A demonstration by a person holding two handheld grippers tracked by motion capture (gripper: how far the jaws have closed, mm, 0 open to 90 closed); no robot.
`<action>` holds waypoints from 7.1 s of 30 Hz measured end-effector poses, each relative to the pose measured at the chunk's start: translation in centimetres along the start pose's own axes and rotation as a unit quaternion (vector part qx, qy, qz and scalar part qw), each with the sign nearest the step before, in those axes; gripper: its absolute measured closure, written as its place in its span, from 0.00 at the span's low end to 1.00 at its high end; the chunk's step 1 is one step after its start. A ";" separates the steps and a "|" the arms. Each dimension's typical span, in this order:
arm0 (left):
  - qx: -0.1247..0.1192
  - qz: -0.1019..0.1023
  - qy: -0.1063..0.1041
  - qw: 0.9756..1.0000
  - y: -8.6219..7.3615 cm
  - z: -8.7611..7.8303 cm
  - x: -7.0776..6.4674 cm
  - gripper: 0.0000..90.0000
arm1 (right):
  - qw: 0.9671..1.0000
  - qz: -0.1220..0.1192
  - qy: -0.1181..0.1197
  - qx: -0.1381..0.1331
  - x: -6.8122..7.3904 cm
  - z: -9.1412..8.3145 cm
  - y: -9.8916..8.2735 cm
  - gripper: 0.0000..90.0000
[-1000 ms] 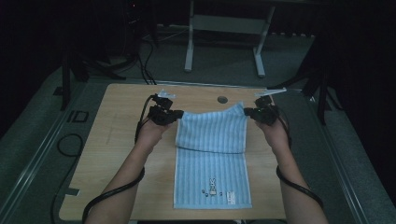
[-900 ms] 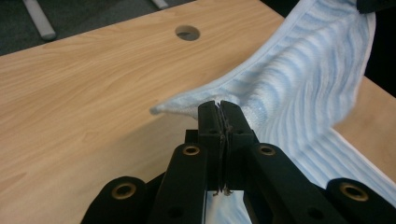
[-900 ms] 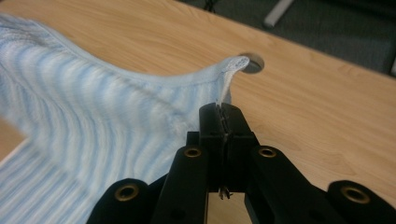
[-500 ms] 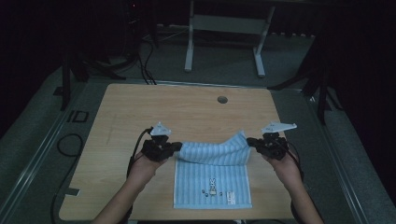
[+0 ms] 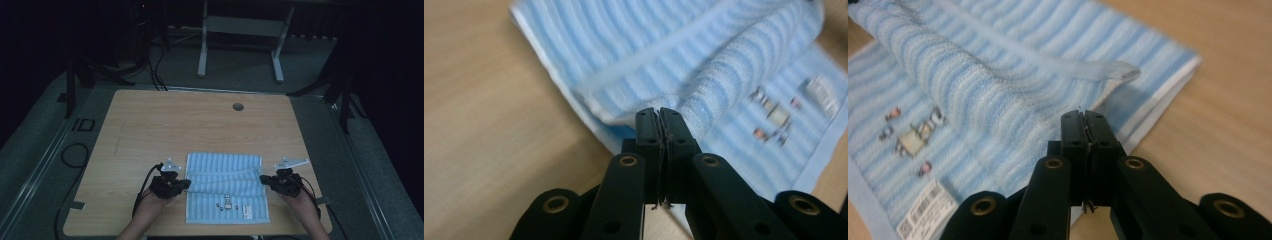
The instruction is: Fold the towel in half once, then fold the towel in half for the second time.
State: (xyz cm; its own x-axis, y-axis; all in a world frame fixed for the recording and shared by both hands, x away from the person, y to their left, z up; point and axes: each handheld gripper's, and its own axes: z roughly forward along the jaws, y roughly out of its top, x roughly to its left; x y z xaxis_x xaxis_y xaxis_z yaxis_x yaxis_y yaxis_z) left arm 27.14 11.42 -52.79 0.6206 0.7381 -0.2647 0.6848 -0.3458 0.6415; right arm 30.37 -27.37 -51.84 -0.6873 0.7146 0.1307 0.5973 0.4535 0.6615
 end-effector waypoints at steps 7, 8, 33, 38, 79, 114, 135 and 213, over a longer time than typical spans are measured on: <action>0.019 -0.015 -0.009 1.000 -1.4 1.4 0.2 0.97 | 1.000 0.015 0.012 0.018 0.1 0.9 -2.0 0.98; 0.022 -0.017 -0.013 1.000 -1.4 1.4 0.3 0.97 | 1.000 0.018 0.015 0.016 0.0 1.0 -2.1 0.98; 0.060 0.055 0.023 0.996 3.6 3.5 3.3 0.63 | 0.998 0.026 -0.025 0.042 -2.1 2.7 1.3 0.88; 0.038 0.063 0.015 0.997 4.0 2.9 3.0 0.94 | 0.999 0.009 -0.031 0.022 -1.5 1.4 2.1 0.90; -0.014 0.108 -0.082 0.991 3.1 -4.5 -2.5 0.89 | 0.997 -0.019 -0.006 -0.073 2.1 -6.7 1.1 0.90; 0.034 0.054 0.005 0.998 3.8 0.3 4.6 0.50 | 0.999 0.029 -0.034 0.003 -4.0 -0.6 1.9 0.58; 0.033 0.001 0.023 0.999 7.3 4.6 7.6 0.46 | 0.995 0.052 -0.056 0.058 -7.3 4.9 6.7 0.51; 0.039 0.112 -0.041 0.992 0.5 2.1 -3.7 0.59 | 0.999 -0.033 -0.003 -0.006 3.6 -1.7 -1.7 0.67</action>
State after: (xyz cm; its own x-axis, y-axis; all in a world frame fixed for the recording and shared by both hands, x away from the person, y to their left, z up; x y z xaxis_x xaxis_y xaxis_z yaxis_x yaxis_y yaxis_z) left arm 25.97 7.29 -53.01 0.7874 0.5890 -0.1817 0.5518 -0.5423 0.6335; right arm 26.16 -26.48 -51.25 -0.7222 0.6869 0.0818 0.5456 0.4928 0.6779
